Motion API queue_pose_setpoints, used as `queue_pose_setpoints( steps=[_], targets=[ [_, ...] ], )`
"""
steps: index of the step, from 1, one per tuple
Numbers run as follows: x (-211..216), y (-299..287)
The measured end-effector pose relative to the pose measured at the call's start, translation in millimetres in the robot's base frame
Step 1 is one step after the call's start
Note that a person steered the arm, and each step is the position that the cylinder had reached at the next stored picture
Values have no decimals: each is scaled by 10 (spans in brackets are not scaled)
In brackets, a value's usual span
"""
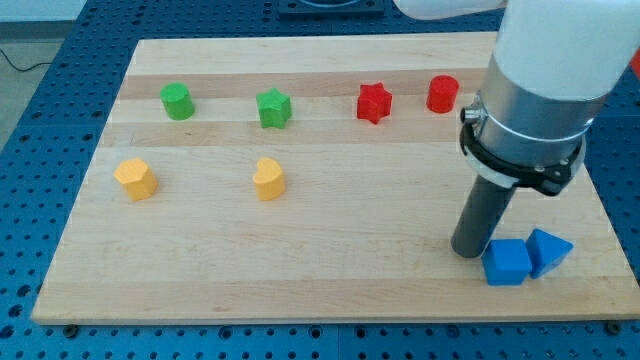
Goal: Slide the yellow heart towards right
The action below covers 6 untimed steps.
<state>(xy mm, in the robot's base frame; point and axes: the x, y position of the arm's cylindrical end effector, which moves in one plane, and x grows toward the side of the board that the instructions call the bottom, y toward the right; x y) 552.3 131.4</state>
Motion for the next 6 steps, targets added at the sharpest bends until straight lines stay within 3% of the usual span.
queue_pose_setpoints(
  steps=[2, 3, 4, 5, 6],
  targets=[
    [-1248, -656],
    [-1406, -1444],
    [-1301, -2330],
    [-1124, -2707],
    [-764, -2303]
  ],
)
